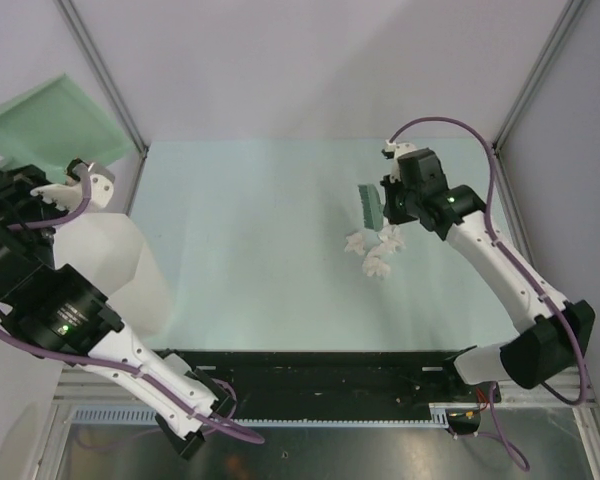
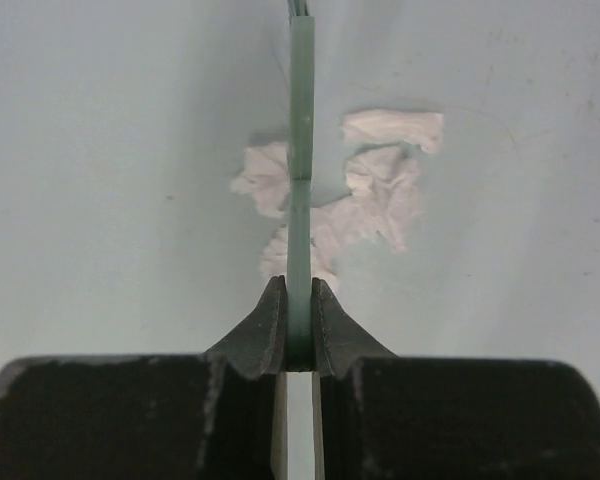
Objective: Sweep away the paper scraps from the table
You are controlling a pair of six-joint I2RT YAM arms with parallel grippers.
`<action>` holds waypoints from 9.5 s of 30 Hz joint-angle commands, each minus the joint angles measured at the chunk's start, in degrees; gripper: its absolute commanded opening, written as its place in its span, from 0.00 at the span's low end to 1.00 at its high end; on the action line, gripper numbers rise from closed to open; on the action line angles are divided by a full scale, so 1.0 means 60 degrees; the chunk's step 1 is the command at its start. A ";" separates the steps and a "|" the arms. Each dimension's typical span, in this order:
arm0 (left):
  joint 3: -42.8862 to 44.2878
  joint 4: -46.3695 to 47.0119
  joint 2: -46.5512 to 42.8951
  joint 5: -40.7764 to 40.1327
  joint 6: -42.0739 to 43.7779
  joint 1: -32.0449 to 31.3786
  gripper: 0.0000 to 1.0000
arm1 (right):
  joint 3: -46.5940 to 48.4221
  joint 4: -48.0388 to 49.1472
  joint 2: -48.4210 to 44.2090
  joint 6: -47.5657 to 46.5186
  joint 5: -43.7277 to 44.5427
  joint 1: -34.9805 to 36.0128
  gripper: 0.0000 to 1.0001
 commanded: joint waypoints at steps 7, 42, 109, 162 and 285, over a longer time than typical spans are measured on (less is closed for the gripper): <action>0.0093 -0.0154 0.0330 0.3490 -0.7707 -0.1727 0.00 | 0.0802 -0.0215 0.1383 -0.0447 0.2431 0.0563 0.00; -0.8580 -0.1268 0.5969 -0.7176 -0.5822 -1.3479 0.00 | 0.2534 -0.1140 0.3657 -0.0419 -0.1283 0.2614 0.00; -0.7071 -0.1663 0.7713 -0.5594 -0.6438 -1.4900 0.00 | 0.2313 0.0121 0.2587 0.0840 -0.4442 0.3421 0.00; -0.1533 -0.2644 -0.0241 -0.7876 -0.8302 -0.7386 0.00 | 0.0043 -0.0801 -0.2394 0.0211 -0.0248 0.0080 0.00; -0.7363 -0.2528 0.7684 -0.4219 -0.5852 -1.3875 0.00 | 0.1654 0.0444 0.2968 0.0460 -0.5529 0.3010 0.00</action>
